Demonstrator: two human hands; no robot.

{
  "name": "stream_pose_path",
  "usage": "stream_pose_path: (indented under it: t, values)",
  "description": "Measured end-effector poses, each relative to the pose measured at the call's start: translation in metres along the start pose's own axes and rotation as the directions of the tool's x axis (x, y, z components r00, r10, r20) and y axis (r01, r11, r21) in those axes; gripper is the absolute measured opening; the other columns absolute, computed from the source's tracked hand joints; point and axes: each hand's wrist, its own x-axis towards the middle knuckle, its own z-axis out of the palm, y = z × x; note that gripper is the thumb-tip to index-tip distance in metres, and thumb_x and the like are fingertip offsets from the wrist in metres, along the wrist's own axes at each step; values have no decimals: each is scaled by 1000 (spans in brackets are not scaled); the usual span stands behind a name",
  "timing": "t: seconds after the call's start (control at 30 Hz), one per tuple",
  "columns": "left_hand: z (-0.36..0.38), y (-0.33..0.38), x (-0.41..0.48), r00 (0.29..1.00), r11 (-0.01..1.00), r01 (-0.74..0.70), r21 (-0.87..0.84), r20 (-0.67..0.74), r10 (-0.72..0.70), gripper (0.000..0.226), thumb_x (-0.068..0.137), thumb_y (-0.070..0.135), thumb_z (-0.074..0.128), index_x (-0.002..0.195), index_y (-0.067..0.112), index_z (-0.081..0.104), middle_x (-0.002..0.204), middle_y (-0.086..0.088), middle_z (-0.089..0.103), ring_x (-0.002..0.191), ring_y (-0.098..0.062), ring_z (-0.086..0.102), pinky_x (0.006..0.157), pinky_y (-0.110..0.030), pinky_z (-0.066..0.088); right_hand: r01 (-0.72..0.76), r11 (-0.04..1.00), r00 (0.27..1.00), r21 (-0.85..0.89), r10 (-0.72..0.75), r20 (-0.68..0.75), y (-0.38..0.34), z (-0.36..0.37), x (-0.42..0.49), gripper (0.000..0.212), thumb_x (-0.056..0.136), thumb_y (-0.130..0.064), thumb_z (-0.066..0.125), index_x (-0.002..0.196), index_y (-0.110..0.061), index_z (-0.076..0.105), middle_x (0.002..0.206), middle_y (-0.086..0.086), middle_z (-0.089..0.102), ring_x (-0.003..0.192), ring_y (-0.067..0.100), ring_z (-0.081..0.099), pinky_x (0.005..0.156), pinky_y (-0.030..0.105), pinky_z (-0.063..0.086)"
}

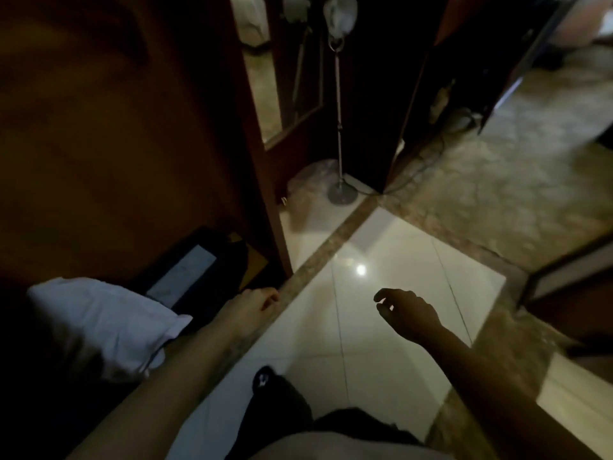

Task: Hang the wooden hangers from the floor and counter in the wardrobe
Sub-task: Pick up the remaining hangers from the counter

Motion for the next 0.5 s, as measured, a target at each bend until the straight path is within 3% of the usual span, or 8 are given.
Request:
stream_pose_path:
  t: [0.1,0.17,0.3,0.43,0.5]
  values:
    - [47,-12,4,995,998,58,-24,87,-56,29,95,30,45,104,8,60,89,-7,66,78,-18,61,71,-31,53,-149,985,986,85,141,88,42,32,-20,27,95,-30,46,119,-25,58,114,-2,66,102,20,61,78,27,44]
    - [71,-18,6,982,995,94,-24,167,-89,22,96,26,45,92,11,61,73,0,55,68,-11,53,65,-24,45,-250,957,961,148,227,156,67,51,-31,28,95,-29,46,119,-21,58,115,3,65,98,21,61,82,29,47]
    - [97,-38,25,934,975,222,-27,293,-204,28,94,27,47,67,20,47,70,1,50,74,-20,55,66,-26,43,-445,861,888,247,389,245,105,81,-41,29,94,-25,46,119,-16,59,112,9,64,85,20,57,76,27,45]
    - [96,-47,62,886,938,334,-96,372,-278,17,95,21,47,85,11,57,84,-6,55,84,-20,53,67,-25,41,-597,726,800,341,505,325,128,96,-40,29,94,-19,48,117,-7,60,110,17,64,83,23,57,77,31,48]
    - [93,-44,84,864,928,361,-94,408,-295,18,96,17,46,81,13,55,83,-3,54,83,-19,52,64,-22,39,-653,648,758,393,557,341,133,99,-35,28,93,-15,49,115,-2,60,109,20,63,90,30,61,84,38,52]
